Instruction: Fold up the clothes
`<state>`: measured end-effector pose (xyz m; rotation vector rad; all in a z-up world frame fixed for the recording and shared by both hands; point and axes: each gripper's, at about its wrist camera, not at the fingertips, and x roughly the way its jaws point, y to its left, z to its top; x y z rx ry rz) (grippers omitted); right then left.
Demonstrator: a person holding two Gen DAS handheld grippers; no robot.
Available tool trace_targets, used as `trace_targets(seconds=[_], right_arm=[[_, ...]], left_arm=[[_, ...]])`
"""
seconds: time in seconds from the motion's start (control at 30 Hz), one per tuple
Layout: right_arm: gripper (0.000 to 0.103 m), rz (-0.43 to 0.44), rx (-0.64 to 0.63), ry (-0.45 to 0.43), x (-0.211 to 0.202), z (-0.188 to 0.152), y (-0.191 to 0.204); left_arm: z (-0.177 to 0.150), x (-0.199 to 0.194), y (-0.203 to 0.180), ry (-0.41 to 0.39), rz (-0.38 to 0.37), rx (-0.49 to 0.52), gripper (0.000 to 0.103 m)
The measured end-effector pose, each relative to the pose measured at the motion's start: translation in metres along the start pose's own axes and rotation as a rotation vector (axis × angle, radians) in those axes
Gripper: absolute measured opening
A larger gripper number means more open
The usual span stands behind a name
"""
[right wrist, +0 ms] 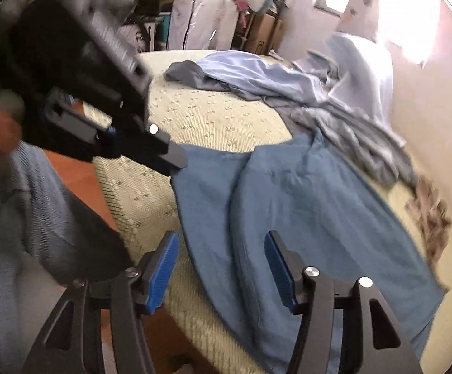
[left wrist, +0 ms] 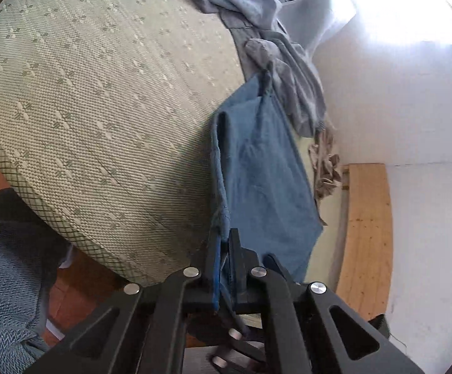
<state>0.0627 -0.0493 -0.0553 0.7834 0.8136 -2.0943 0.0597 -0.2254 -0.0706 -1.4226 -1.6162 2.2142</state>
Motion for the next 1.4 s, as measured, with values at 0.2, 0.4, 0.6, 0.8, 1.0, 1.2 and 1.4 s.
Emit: trace_targets(seconds=[0.2, 0.4, 0.6, 0.8, 1.0, 1.2, 1.4], right_arm=[[0.063, -0.181, -0.136, 0.016, 0.025, 0.002, 0.023], [0.060, -0.300, -0.186, 0.056, 0.049, 0.003, 0.029], [0.028, -0.336, -0.160, 0.107, 0.070, 0.009, 0.023], [0.004, -0.333, -0.155, 0.106, 0.077, 0.012, 0.022], [0.003, -0.325, -0.118, 0.075, 0.070, 0.015, 0.009], [0.003, -0.306, -0.051, 0.045, 0.056, 0.020, -0.005], [0.003, -0.275, 0.036, 0.015, 0.041, 0.026, -0.020]], left_arm=[[0.002, 0.000, -0.002, 0.005, -0.045, -0.009, 0.003], [0.004, 0.001, -0.005, 0.012, -0.082, -0.020, 0.003], [0.007, 0.002, -0.004, 0.020, -0.107, -0.035, 0.003], [0.015, 0.002, 0.006, 0.006, -0.071, -0.091, 0.003], [0.040, 0.001, 0.020, -0.017, -0.026, -0.164, 0.041], [0.090, 0.016, -0.001, -0.022, -0.012, -0.066, 0.068], [0.137, 0.073, -0.041, 0.094, 0.002, 0.104, 0.073]])
